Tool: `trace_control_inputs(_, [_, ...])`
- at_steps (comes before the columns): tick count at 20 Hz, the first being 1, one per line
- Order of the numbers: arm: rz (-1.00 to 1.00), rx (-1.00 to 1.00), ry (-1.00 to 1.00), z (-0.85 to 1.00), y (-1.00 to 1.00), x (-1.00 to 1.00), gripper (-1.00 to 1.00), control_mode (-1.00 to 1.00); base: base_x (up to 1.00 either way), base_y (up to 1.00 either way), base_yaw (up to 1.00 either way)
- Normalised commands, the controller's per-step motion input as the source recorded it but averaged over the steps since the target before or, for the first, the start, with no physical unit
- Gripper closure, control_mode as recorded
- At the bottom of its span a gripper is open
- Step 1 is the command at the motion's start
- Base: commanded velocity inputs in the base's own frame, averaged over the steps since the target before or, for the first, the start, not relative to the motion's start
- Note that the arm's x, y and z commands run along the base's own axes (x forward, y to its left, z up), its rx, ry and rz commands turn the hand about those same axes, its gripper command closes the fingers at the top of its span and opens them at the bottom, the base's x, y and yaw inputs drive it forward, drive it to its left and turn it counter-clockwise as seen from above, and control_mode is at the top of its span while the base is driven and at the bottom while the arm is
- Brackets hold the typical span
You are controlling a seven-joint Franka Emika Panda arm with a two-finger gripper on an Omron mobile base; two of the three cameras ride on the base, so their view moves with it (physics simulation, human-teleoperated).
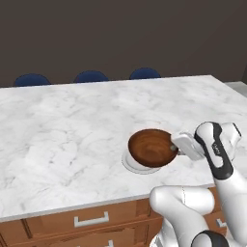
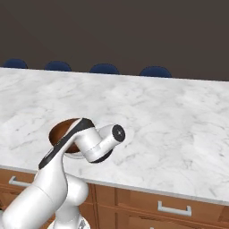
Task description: Move the bowls from the cabinet to the plates on the dining table.
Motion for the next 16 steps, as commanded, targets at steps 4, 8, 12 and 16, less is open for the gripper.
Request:
trace_control_inputs(4, [0.0,0.0,0.0,-0.18,0.0,0.15,1.0,-1.0,0.0,0.0,0.0])
trace_control_inputs(8, [0.0,0.0,0.0,-0.18,0.0,0.13,1.0,-1.0,0.0,0.0,0.0])
trace_control_inputs(12, [0.0,0.0,0.0,-0.17,0.0,0.13,1.0,-1.0,0.0,0.0,0.0])
trace_control_inputs(16, [0.0,0.0,0.0,-0.13,0.0,0.12,1.0,-1.0,0.0,0.0,0.0])
